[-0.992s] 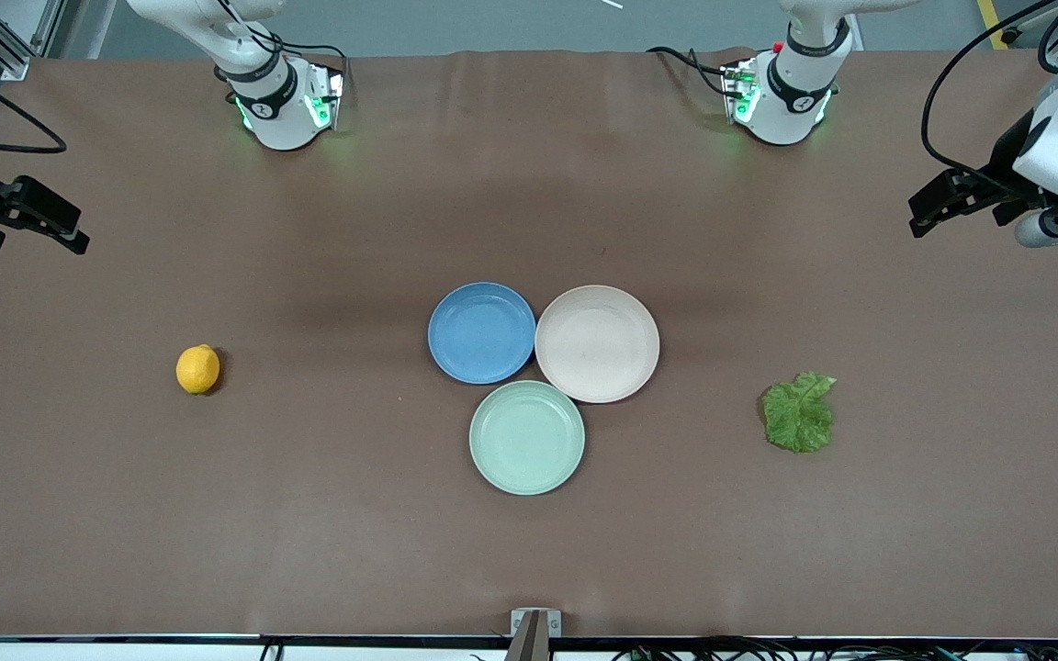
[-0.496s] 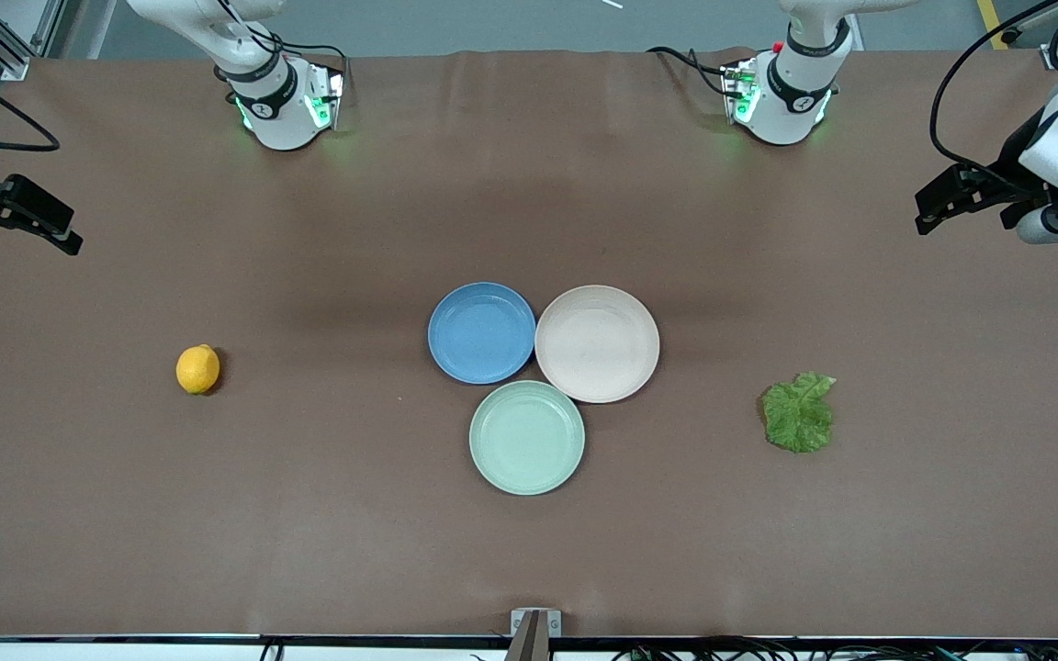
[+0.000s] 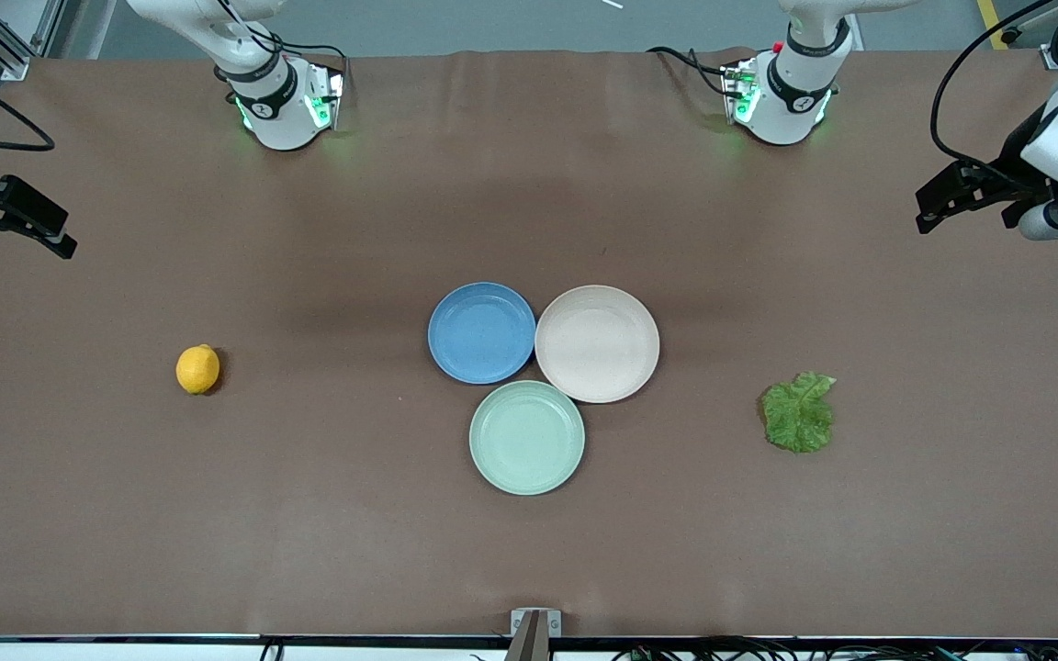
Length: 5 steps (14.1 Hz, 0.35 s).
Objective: Pick lemon and lettuce from plates
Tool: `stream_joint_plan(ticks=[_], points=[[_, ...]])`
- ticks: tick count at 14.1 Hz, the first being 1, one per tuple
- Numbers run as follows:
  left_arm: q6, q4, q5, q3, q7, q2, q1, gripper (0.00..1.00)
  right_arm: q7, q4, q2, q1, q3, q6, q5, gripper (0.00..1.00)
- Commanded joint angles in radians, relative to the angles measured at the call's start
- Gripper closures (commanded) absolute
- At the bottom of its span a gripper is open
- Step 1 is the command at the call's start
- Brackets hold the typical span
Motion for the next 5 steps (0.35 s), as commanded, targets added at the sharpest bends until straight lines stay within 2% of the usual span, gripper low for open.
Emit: stream_joint_plan(ticks=[1,5], points=[[-0.003,0.009,-0.022,0.001,0.020,-0.014,0.005,0.00,0.014,0.011,0.003,-0.009,0.006,0.000,-0.016,0.00],[-0.009,0.007,-0.022,-0.001,0.021,-0.014,0.002,0.00,0.014,0.011,0.003,-0.009,0.006,0.006,-0.016,0.00]])
